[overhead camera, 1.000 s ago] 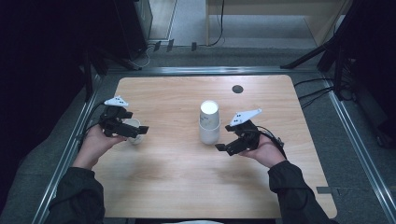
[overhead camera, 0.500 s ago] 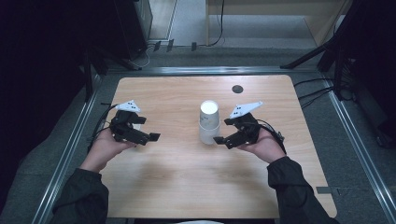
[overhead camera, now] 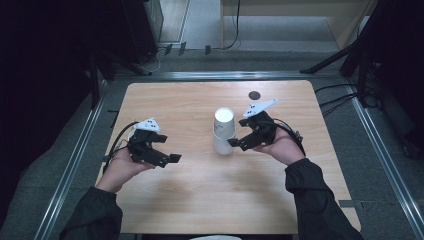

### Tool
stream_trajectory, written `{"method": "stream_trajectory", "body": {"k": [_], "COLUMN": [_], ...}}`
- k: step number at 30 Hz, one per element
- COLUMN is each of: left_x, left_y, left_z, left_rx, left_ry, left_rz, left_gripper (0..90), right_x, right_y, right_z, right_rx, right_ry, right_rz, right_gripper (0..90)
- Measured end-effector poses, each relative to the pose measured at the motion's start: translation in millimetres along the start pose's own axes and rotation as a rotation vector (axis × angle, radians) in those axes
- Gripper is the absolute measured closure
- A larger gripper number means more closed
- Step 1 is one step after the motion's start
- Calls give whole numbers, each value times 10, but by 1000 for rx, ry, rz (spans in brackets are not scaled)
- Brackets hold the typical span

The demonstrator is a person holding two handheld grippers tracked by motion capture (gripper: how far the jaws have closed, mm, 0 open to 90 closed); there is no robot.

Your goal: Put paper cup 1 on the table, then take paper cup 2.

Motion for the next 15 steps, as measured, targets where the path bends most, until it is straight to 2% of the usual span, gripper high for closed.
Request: {"method": "stream_trajectory", "body": {"k": [4, 6, 11, 15], "left_x": [70, 92, 130, 151], "left_y": [-5, -4, 14, 34], "left_z": [-87, -102, -108, -120], "left_rx": [24, 55, 48, 47], "left_ry": [18, 4, 19, 32], "left_rz": [5, -2, 5, 8], "left_gripper": [55, 55, 60, 60], "right_x": [5, 19, 37, 43], "right_y": [-111, -171, -287, -331], "right_z": [-47, -56, -96, -131], "right_rx": [-23, -32, -69, -61], "right_ry": [-42, -53, -48, -55], "right_rz": [8, 14, 19, 14], "right_gripper": [185, 185, 184, 186]}}
Point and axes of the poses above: each handheld gripper's, and its own axes: x roughly forward along the jaws, y roughly out of its underside, z roughly to its left, the point moved 6 cm from there along x, roughly forward along the jaws, and after that the axes turned 5 degrees about -z, right-handed, at the moved point
